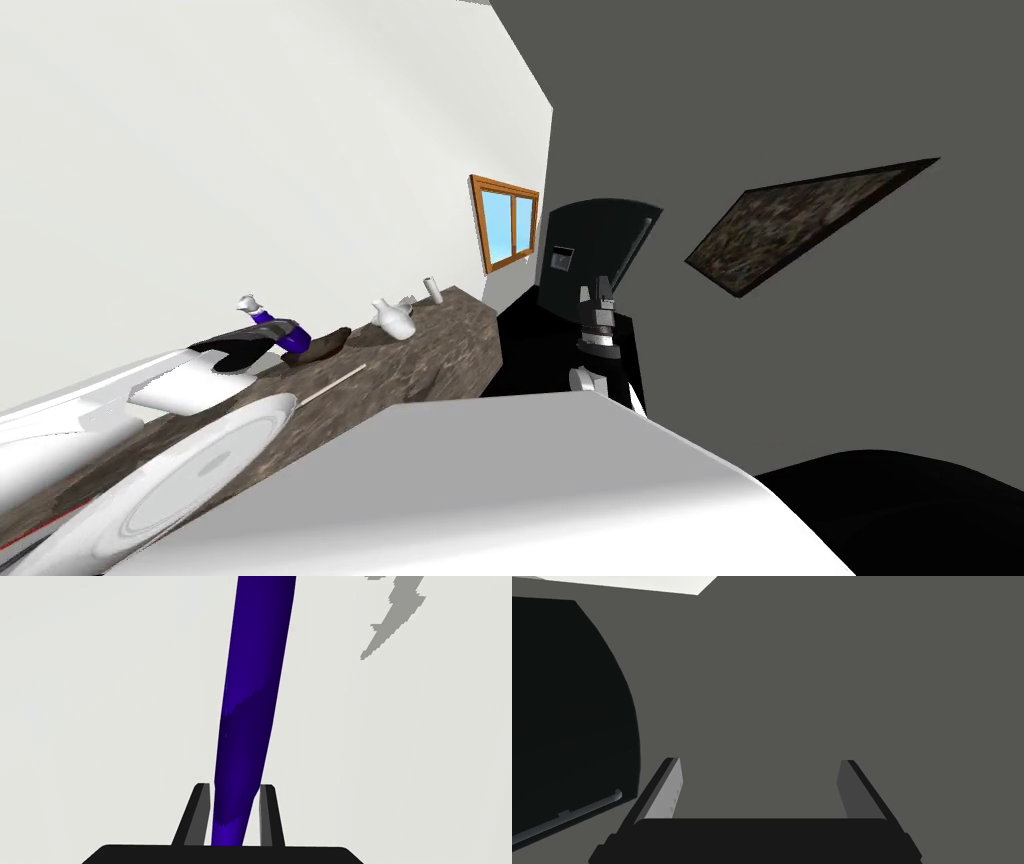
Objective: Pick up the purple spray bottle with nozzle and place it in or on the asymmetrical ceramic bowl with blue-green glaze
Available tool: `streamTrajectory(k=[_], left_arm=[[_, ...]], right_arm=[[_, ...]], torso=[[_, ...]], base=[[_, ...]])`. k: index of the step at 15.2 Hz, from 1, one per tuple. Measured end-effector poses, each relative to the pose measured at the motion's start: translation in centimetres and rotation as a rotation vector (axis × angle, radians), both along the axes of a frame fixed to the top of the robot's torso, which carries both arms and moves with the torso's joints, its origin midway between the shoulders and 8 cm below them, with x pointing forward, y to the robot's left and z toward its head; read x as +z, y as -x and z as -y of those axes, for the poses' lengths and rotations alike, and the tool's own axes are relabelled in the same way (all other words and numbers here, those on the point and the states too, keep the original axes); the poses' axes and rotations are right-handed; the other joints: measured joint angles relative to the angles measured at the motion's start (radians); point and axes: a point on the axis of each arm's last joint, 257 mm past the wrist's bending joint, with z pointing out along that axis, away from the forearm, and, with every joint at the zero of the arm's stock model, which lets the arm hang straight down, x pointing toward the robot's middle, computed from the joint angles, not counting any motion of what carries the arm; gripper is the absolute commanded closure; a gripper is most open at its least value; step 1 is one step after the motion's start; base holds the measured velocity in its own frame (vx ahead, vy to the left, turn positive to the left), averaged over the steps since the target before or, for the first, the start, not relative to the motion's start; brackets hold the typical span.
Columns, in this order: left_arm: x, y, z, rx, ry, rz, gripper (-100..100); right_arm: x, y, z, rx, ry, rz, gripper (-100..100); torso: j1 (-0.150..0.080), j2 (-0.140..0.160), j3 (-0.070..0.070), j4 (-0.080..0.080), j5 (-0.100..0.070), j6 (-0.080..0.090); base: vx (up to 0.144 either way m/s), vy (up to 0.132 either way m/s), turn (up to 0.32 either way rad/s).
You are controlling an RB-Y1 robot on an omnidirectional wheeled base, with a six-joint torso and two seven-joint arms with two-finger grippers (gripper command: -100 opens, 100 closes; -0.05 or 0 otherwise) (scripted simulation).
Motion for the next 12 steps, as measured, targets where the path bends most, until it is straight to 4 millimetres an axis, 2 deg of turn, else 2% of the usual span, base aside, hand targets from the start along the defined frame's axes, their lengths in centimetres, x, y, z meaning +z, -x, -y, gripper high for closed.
streamTrajectory(k=[3, 4, 9, 12], left_arm=[[0.5, 1.3, -1.5, 0.056, 0.016, 0.02, 100], [0.6, 1.3, -1.7, 0.062, 0.018, 0.024, -100], [0.6, 1.3, -1.7, 0.062, 0.018, 0.024, -100], [2.2, 1.1, -1.7, 0.057, 0.013, 0.029, -100]], right_arm=[[0.0, 0.0, 0.0, 0.0, 0.0, 0.0, 0], [0.0, 0.0, 0.0, 0.0, 0.0, 0.0, 0], [0.0, 0.0, 0.0, 0.0, 0.0, 0.0, 0], [0.0, 0.0, 0.0, 0.0, 0.0, 0.0, 0]], torso=[[-0.002, 0.001, 0.001, 0.001, 0.0, 0.0], [-0.006, 0.001, 0.001, 0.001, 0.0, -0.002], [-0.016, 0.0, 0.0, 0.0, -0.003, -0.002], [-0.018, 0.001, 0.001, 0.001, -0.004, -0.002]], base=[[-0.026, 0.147, -0.242], [-0.008, 0.042, -0.021], [-0.002, 0.007, 0.005], [-0.008, -0.014, 0.033]])
